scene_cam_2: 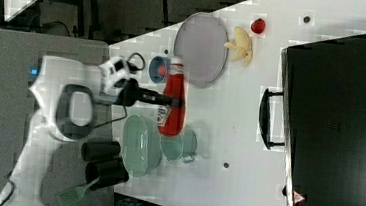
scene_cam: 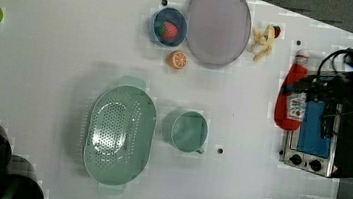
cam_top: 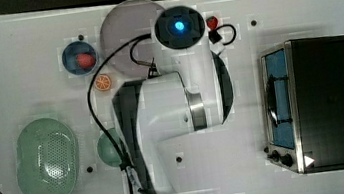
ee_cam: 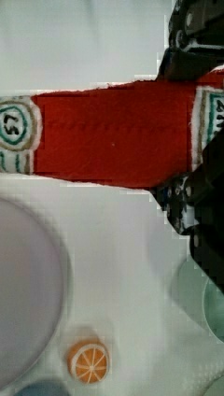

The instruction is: Pick ketchup from strainer and place it on the table

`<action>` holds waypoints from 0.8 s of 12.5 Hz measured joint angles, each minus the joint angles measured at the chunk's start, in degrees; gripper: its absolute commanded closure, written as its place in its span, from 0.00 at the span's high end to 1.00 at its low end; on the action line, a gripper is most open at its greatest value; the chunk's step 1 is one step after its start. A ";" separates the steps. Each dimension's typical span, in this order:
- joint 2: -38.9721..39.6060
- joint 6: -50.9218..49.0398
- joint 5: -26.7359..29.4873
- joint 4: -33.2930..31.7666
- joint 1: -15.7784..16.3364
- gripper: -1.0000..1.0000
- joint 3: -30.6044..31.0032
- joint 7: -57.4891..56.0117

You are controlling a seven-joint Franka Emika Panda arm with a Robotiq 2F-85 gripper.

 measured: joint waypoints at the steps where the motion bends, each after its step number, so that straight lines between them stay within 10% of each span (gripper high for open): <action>1: 0.34 3.26 0.05 -3.13 -0.11 0.57 -0.90 -0.18; 5: 1.20 14.90 -0.96 -16.11 -0.67 0.60 -3.94 -1.30; 10: 6.88 23.15 -0.97 -19.02 -0.62 1.00 -5.09 -1.97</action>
